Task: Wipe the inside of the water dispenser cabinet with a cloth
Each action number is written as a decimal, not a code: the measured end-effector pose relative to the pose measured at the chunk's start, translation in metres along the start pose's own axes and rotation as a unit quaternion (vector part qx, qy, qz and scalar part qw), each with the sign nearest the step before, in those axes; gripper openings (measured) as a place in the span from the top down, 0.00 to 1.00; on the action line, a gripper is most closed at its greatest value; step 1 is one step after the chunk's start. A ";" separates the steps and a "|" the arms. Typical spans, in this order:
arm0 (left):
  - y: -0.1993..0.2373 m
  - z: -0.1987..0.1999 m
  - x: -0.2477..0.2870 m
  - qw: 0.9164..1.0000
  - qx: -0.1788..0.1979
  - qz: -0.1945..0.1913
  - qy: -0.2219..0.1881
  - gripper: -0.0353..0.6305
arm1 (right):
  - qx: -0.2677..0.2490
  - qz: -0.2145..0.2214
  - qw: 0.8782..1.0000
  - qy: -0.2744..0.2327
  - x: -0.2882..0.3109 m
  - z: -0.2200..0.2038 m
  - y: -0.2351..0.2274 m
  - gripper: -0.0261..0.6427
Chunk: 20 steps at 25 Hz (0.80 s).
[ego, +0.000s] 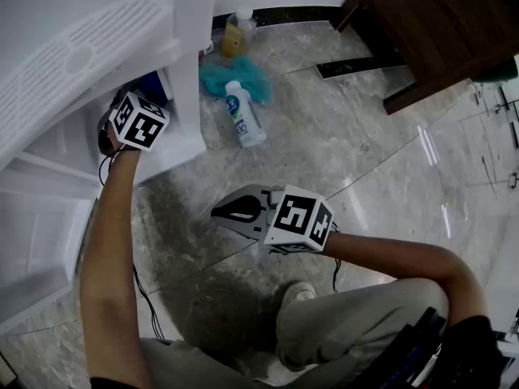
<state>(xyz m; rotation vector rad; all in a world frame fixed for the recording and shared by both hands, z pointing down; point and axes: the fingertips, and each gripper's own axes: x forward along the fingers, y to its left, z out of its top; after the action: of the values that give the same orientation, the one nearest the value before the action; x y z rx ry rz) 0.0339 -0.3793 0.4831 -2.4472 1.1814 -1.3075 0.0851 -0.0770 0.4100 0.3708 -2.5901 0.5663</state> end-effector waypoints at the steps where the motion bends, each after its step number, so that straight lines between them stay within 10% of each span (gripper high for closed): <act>1: 0.004 0.001 0.001 1.000 -0.003 0.003 0.002 0.84 | -0.001 0.002 1.000 0.001 0.001 -0.005 0.002 0.96; 20: 0.002 0.003 0.002 1.000 -0.006 -0.003 0.006 0.84 | 0.036 0.022 0.999 0.028 0.019 -0.032 0.020 0.96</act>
<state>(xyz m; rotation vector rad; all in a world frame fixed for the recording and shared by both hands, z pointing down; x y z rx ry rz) 0.0353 -0.3829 0.4816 -2.4572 1.1872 -1.3216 0.0738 -0.0477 0.4385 0.3179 -2.5350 0.6761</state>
